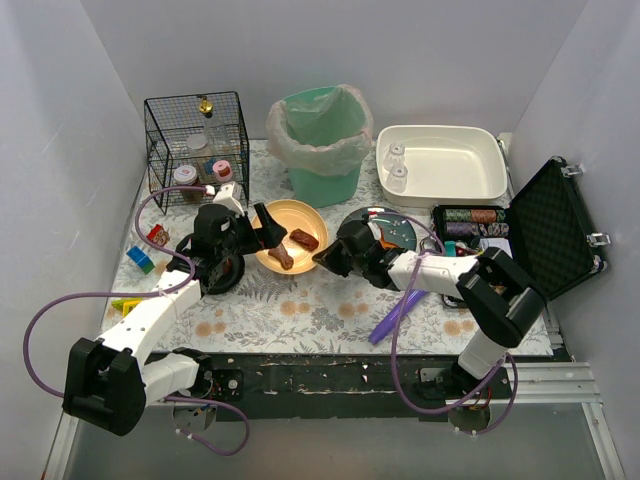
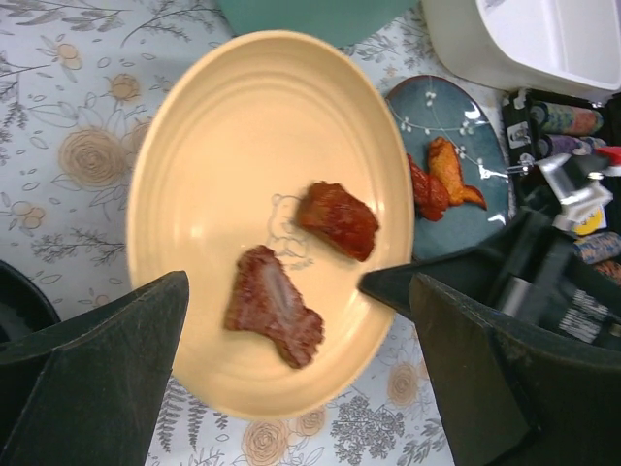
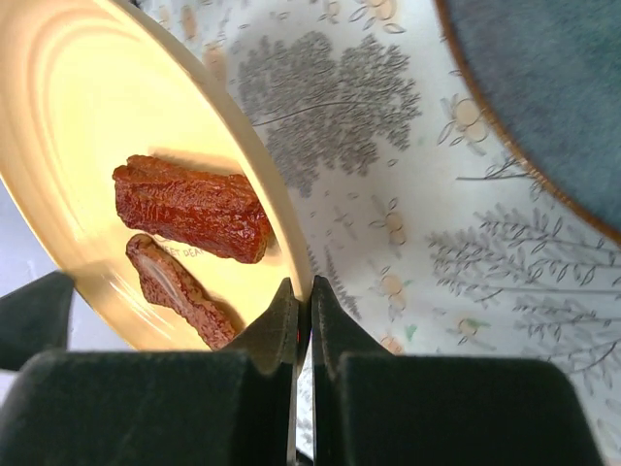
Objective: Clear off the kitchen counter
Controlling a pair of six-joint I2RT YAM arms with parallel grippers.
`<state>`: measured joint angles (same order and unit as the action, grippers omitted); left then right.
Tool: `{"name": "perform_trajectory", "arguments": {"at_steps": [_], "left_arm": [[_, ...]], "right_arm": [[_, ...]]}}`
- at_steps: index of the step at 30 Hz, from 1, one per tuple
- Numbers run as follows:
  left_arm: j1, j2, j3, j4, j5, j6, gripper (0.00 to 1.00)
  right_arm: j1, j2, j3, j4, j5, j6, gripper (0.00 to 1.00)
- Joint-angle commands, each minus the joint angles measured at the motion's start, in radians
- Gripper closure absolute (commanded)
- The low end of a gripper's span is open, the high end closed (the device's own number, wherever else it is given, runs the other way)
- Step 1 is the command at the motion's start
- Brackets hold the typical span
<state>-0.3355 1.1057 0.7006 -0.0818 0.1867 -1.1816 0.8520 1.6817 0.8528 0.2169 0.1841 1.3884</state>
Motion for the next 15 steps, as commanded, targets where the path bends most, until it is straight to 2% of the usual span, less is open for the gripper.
{"name": "perform_trajectory", "arguments": {"at_steps": [1,8,15], "left_arm": [[0.006,-0.012,0.037,-0.053,-0.085,0.027,0.02],[0.006,-0.012,0.042,-0.056,-0.096,0.028,0.02],[0.006,-0.058,0.019,-0.019,-0.075,0.030,0.02]], "right_arm": [[-0.013,-0.124,-0.010,-0.019,-0.070,-0.043,0.99],[-0.025,-0.232,-0.057,-0.082,-0.106,-0.088,0.99],[-0.042,-0.269,-0.075,-0.148,-0.090,-0.127,0.99]]}}
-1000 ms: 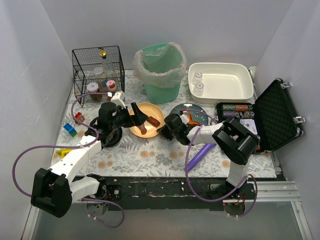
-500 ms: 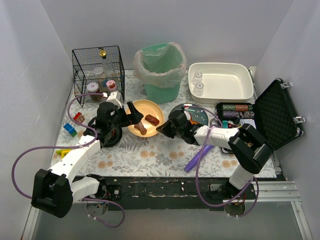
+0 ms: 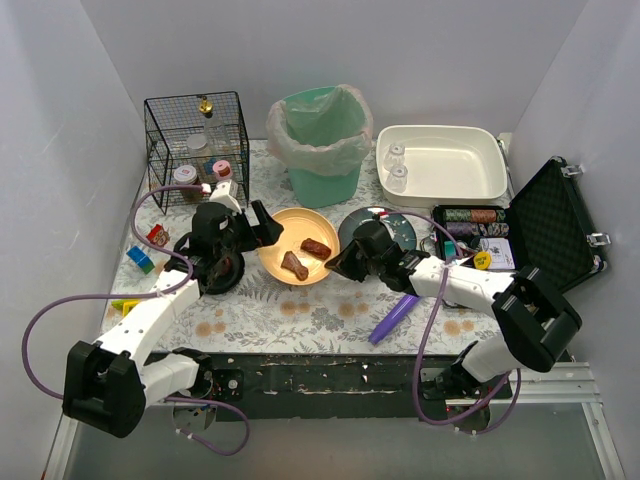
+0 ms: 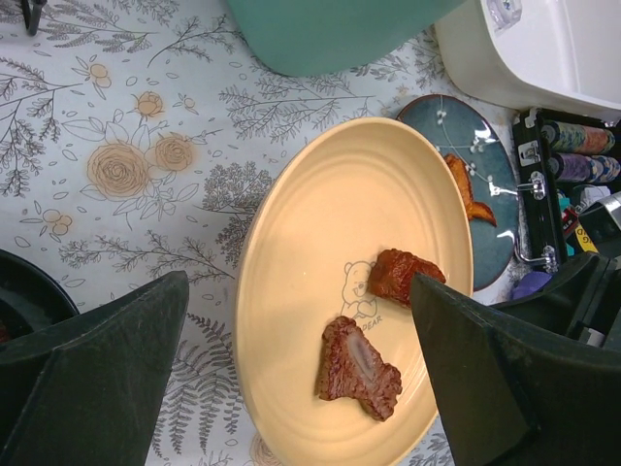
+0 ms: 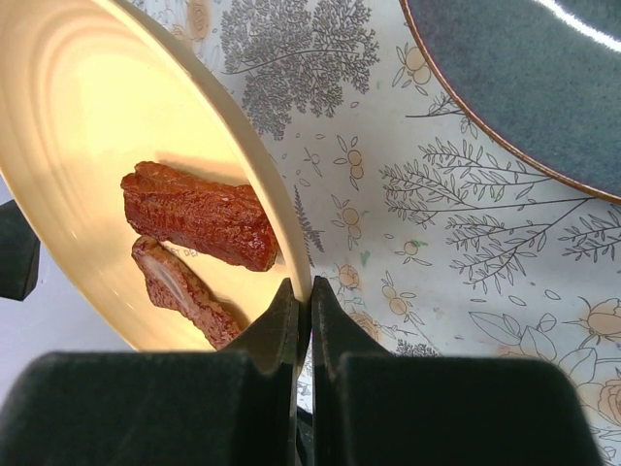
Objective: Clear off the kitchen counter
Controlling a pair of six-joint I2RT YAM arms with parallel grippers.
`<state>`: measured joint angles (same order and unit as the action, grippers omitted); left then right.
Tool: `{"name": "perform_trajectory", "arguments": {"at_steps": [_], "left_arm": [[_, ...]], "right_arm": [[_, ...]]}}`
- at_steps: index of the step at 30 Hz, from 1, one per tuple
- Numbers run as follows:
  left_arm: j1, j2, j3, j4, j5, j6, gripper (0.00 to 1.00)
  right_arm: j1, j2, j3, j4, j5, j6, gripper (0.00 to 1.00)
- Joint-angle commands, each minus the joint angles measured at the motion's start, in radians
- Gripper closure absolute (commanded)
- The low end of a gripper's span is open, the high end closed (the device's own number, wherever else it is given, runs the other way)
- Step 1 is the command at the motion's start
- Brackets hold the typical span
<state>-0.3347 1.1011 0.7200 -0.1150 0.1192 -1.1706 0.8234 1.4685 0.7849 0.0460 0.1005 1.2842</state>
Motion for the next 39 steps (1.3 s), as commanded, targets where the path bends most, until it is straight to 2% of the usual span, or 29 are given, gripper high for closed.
{"name": "perform_trajectory", "arguments": {"at_steps": [1,8,26,33,37,39], "left_arm": [[0.005,-0.049,-0.001,0.014,-0.006,0.020,0.02],[0.005,0.009,0.007,0.009,0.086,0.022,0.02],[0.005,0.059,-0.007,0.052,0.221,-0.034,0.66],[0.005,0.078,-0.001,0.052,0.235,-0.044,0.99],[0.005,0.091,0.002,0.051,0.260,-0.058,1.00],[0.005,0.095,0.010,0.051,0.275,-0.064,1.00]], "right_arm": [[-0.015,-0.063,-0.010,0.022,-0.007,-0.026,0.99],[-0.027,-0.115,-0.016,0.005,-0.016,-0.048,0.99],[-0.069,-0.206,-0.024,-0.043,-0.059,-0.075,0.99],[-0.082,-0.215,-0.032,-0.044,-0.071,-0.105,0.99],[-0.089,-0.226,-0.041,-0.040,-0.085,-0.160,0.97],[-0.093,-0.235,-0.055,-0.028,-0.093,-0.190,0.88]]}}
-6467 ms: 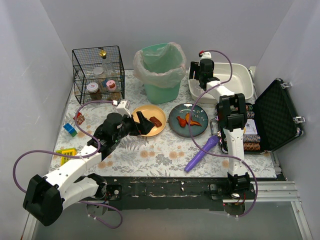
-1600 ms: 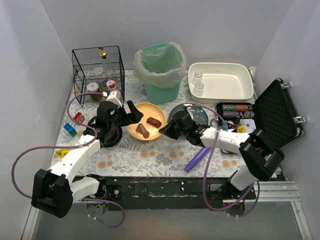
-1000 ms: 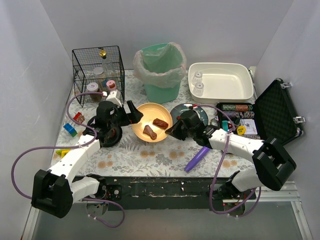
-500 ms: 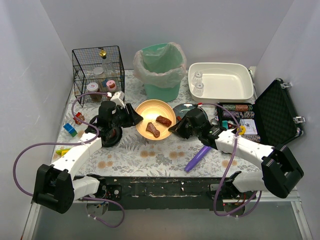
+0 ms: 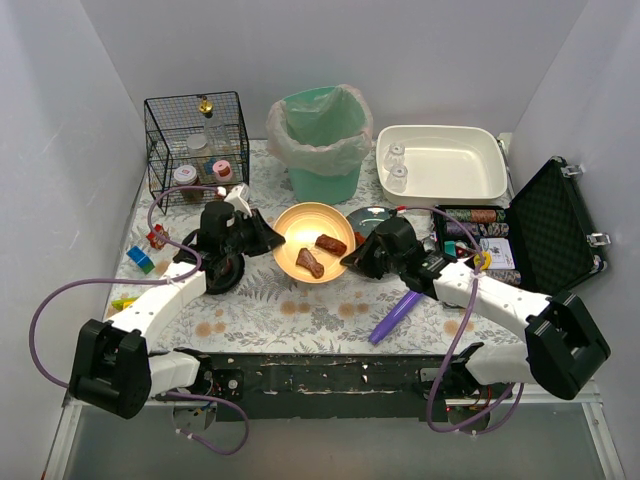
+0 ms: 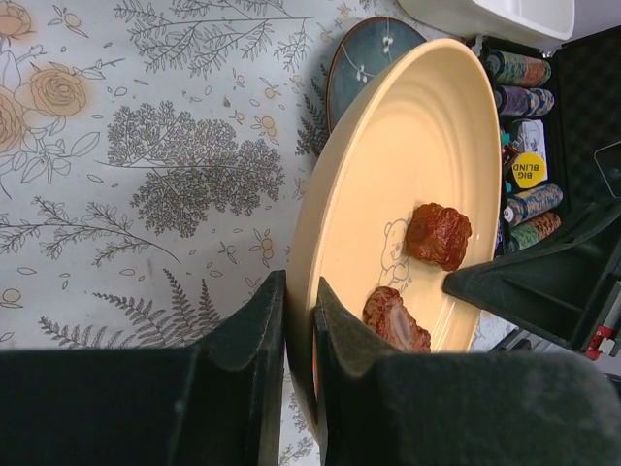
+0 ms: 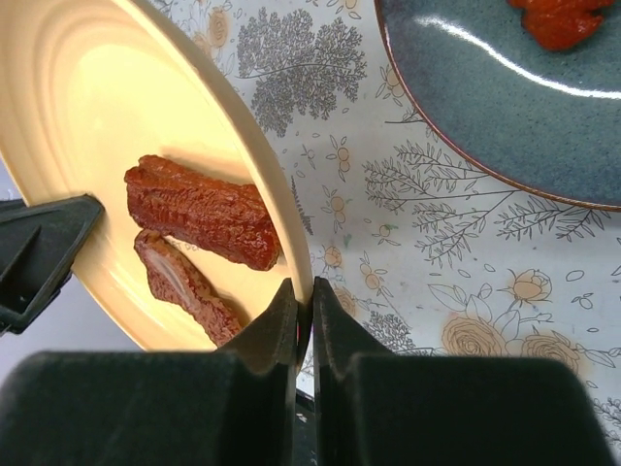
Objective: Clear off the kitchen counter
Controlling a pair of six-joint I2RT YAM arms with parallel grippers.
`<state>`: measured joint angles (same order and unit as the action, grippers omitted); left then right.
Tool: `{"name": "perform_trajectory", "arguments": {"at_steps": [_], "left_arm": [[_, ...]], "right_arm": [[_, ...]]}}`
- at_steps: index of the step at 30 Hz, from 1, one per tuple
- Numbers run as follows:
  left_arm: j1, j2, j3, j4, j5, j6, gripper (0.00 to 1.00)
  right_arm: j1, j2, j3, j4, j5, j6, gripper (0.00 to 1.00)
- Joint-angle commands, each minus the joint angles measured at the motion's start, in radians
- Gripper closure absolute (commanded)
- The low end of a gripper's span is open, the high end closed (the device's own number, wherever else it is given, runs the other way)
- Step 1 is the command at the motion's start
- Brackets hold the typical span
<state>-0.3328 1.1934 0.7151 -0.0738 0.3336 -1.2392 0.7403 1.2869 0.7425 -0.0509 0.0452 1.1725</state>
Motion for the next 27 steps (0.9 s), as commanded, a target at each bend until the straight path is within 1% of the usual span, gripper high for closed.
{"name": "perform_trajectory", "arguments": {"at_steps": [1,4,6,10,13,15,17,20,23,27], "left_arm": [[0.003,0.005,0.020,0.008,0.067,0.000,1.00],[0.003,0.006,0.029,0.002,0.091,-0.011,1.00],[0.003,0.008,0.035,-0.004,0.108,-0.014,1.00],[0.003,0.014,0.040,-0.017,0.117,-0.011,1.00],[0.003,0.024,0.043,-0.032,0.117,0.004,1.00],[0.003,0.029,0.043,-0.041,0.123,0.012,1.00],[0.003,0.031,0.040,-0.046,0.131,0.017,1.00],[0.003,0.028,0.038,-0.050,0.148,0.023,1.00],[0.003,0.020,0.037,-0.053,0.169,0.026,1.00],[0.003,0.011,0.032,-0.046,0.235,0.020,1.00]], "right_arm": [[-0.013,-0.058,-0.021,0.074,-0.038,-0.095,0.83],[-0.022,-0.075,-0.055,0.101,-0.093,-0.116,0.71],[-0.027,-0.087,-0.084,0.143,-0.117,-0.116,0.67],[-0.041,-0.098,-0.117,0.204,-0.169,-0.137,0.62],[-0.044,-0.118,-0.104,0.184,-0.177,-0.189,0.60],[-0.050,-0.139,-0.091,0.149,-0.165,-0.223,0.57],[-0.056,-0.162,-0.083,0.120,-0.150,-0.260,0.48],[-0.077,-0.189,-0.077,0.071,-0.133,-0.309,0.40],[-0.125,-0.198,-0.068,0.010,-0.151,-0.364,0.38],[-0.206,-0.205,-0.074,-0.001,-0.229,-0.444,0.37]]}}
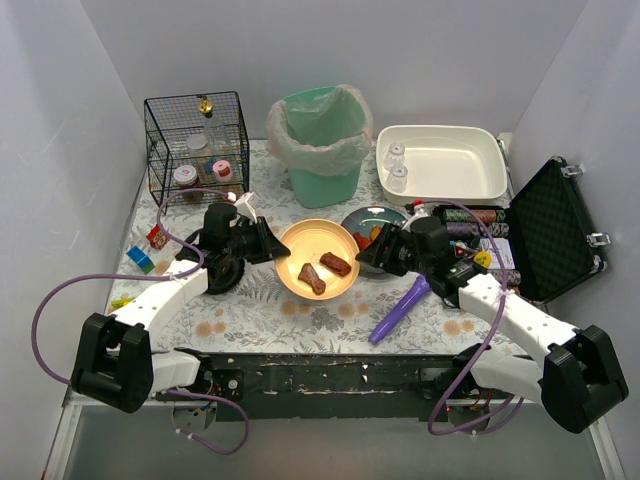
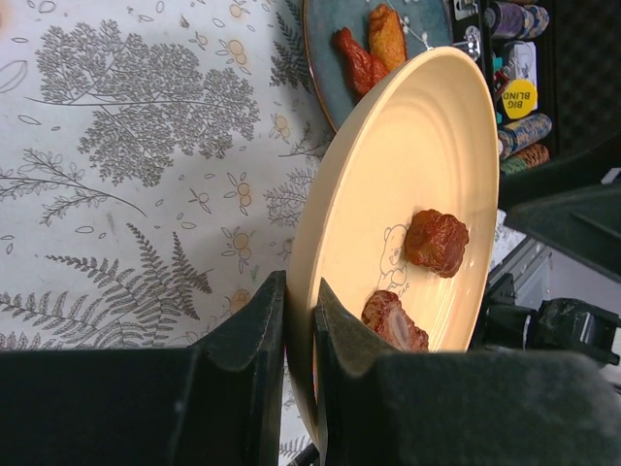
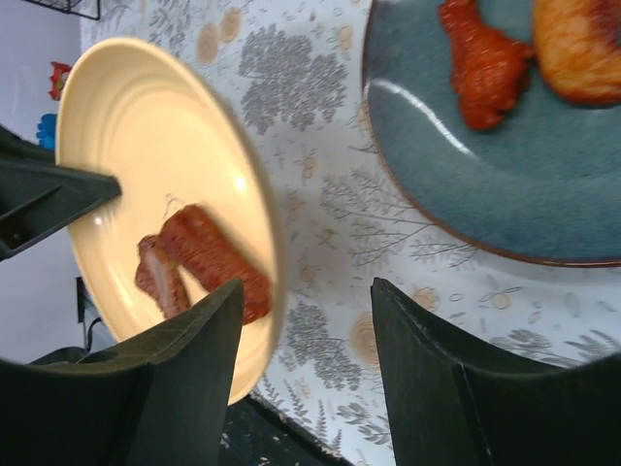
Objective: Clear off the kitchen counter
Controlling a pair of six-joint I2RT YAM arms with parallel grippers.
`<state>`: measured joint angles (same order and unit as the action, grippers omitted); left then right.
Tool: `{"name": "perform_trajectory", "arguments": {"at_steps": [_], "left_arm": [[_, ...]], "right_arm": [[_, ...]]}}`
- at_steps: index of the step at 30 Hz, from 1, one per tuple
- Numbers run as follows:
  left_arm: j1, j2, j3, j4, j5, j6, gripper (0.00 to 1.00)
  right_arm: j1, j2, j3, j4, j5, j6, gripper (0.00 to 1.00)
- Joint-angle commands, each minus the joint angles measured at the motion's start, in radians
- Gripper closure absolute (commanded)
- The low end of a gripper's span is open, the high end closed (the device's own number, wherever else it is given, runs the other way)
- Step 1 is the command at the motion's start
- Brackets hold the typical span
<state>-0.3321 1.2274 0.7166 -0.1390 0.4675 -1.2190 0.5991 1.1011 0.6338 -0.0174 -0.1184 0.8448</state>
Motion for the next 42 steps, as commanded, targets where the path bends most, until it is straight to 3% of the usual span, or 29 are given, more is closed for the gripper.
{"name": "perform_trajectory", "arguments": {"at_steps": [1,7,18,23,25,29,42], "left_arm": [[0.002,-0.025,0.029,0.022,0.127,-0.001,1.00],[0.002,-0.031,0.015,0.024,0.244,0.013,1.00],[-0.007,-0.008,0.010,0.007,0.332,0.053,1.00],[-0.015,0.014,0.017,-0.013,0.313,0.064,1.00],[-0.016,0.012,0.015,-0.019,0.307,0.070,1.00],[-0.019,0.011,0.012,-0.022,0.304,0.075,1.00],[-0.057,0.027,0.047,-0.022,0.326,0.088,1.00]], "right_arm": [[-0.090,-0.020,0.033,-0.033,-0.111,-0.139,0.37],[-0.209,-0.023,0.043,-0.029,-0.303,-0.266,0.37],[-0.237,-0.017,0.037,0.037,-0.446,-0.303,0.36],[-0.239,-0.038,0.041,0.053,-0.426,-0.289,0.34],[-0.240,-0.066,0.049,0.019,-0.344,-0.293,0.32],[-0.243,-0.107,0.058,0.000,-0.282,-0.303,0.14],[-0.240,0.002,0.033,0.134,-0.590,-0.267,0.11]]}}
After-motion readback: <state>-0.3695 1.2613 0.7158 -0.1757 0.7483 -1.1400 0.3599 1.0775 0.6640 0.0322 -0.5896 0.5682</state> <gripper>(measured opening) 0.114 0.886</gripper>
